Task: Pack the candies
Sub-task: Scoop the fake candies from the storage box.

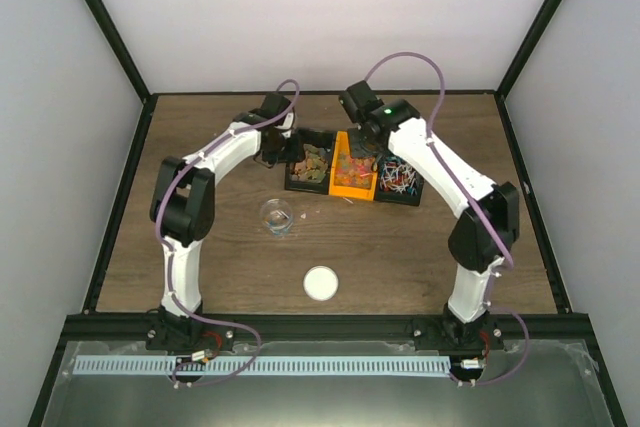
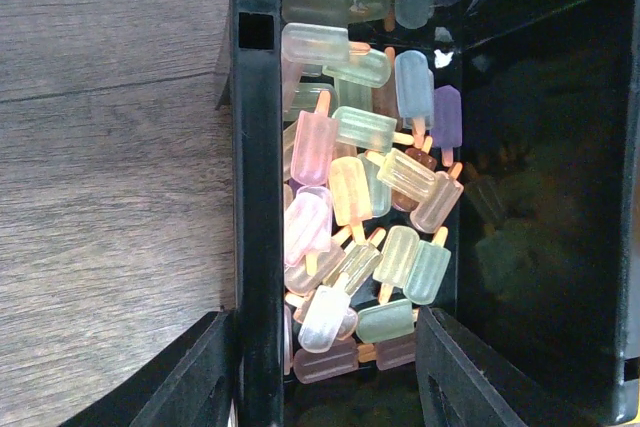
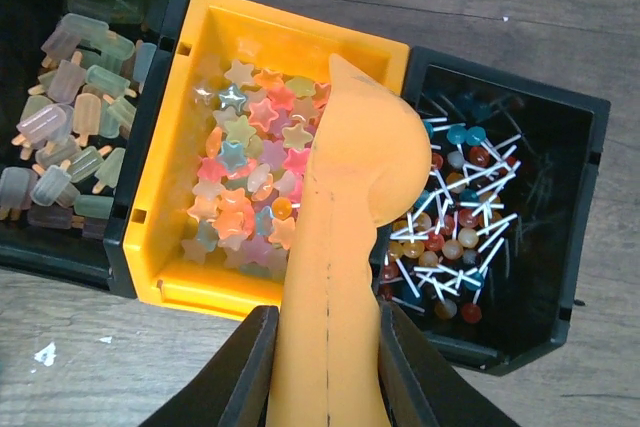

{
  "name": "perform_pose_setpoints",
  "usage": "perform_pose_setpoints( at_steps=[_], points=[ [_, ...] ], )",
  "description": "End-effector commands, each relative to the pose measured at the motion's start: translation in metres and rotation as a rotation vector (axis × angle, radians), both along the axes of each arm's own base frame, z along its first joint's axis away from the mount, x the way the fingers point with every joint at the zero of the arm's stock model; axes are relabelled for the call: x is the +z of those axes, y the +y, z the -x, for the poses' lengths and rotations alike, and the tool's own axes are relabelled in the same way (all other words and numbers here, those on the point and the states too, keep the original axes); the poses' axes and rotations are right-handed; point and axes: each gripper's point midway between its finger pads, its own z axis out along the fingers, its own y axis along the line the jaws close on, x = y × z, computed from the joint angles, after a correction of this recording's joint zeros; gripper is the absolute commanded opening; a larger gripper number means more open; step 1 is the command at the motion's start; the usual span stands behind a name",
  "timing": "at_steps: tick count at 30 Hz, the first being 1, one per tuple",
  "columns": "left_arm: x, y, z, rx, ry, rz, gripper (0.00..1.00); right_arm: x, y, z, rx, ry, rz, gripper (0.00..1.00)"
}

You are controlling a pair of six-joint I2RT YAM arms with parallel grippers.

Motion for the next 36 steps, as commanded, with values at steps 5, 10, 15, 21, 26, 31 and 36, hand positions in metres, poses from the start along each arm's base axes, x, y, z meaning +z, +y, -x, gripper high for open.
perform_pose_setpoints(
  at_steps=[5, 10, 15, 21, 26, 31, 36],
  points=[
    [0.0, -0.009, -0.007, -0.012, -0.011, 0.035, 0.51, -0.015, 0.005, -0.009, 0.044, -0.004, 0.253, 0.01],
    [-0.003, -0.01, -0.009, -0.014, -0.01, 0.041, 0.51, -0.033, 0.006, -0.008, 0.089, 0.021, 0.374, 0.01],
    [-0.008, -0.013, -0.009, -0.017, 0.0, 0.052, 0.5, -0.058, 0.012, 0.004, 0.139, 0.084, 0.352, 0.01],
    [-0.016, -0.013, -0.006, -0.02, 0.021, 0.053, 0.5, -0.068, 0.031, 0.032, 0.197, 0.143, 0.184, 0.01],
    [-0.02, -0.014, -0.003, -0.016, 0.033, 0.064, 0.49, -0.074, 0.051, 0.05, 0.205, 0.182, 0.005, 0.01],
    [-0.018, -0.014, -0.002, -0.017, 0.032, 0.066, 0.49, -0.08, 0.069, 0.056, 0.219, 0.214, -0.106, 0.01],
    [-0.015, -0.014, -0.001, -0.016, 0.029, 0.069, 0.49, -0.087, 0.072, 0.06, 0.207, 0.245, -0.147, 0.01]
  ],
)
